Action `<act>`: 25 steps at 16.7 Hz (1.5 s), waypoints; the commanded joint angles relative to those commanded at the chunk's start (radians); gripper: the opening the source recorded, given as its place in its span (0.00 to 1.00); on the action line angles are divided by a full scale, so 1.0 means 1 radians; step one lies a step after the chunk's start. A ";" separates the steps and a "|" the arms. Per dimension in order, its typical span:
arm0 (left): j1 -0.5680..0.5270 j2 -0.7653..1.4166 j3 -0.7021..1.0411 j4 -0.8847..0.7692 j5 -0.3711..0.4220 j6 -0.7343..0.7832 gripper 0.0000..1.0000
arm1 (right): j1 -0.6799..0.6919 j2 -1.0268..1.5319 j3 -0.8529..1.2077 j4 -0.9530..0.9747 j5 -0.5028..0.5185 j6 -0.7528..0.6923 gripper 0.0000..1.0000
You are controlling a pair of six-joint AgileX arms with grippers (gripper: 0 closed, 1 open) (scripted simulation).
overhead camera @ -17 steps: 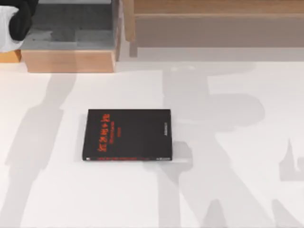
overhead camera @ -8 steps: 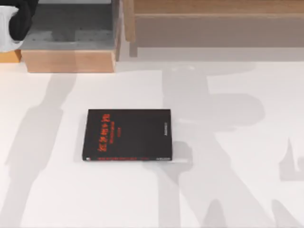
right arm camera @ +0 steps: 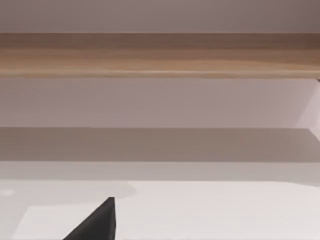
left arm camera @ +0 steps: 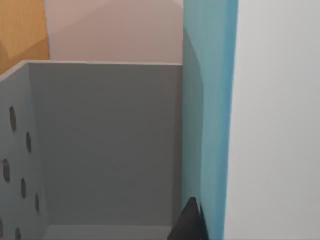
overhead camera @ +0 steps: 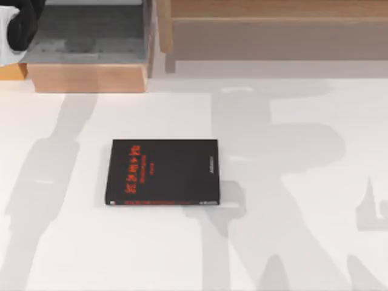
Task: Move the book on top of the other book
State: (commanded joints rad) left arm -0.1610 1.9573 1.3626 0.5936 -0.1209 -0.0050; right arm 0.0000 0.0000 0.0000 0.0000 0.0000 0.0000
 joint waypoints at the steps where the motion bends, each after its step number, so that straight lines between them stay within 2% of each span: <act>1: -0.001 -0.009 -0.005 -0.004 -0.001 0.000 0.00 | 0.000 0.000 0.000 0.000 0.000 0.000 1.00; 6: 0.001 -0.007 -0.003 -0.004 -0.001 0.001 0.00 | 0.000 0.000 0.000 0.000 0.000 0.000 1.00; 9: -0.020 -0.059 -0.023 -0.009 -0.034 0.059 0.00 | 0.000 0.000 0.000 0.000 0.000 0.000 1.00; 13: -0.100 -0.202 -0.087 -0.031 -0.146 0.255 0.00 | 0.000 0.000 0.000 0.000 0.000 0.000 1.00; 20: -0.320 -0.466 -0.276 -0.093 -0.396 0.701 0.00 | 0.000 0.000 0.000 0.000 0.000 0.000 1.00; 25: -0.491 -0.521 -0.442 -0.149 -0.526 0.936 0.00 | 0.000 0.000 0.000 0.000 0.000 0.000 1.00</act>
State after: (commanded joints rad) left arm -0.6522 1.4359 0.9202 0.4450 -0.6470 0.9305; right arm 0.0000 0.0000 0.0000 0.0000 0.0000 0.0000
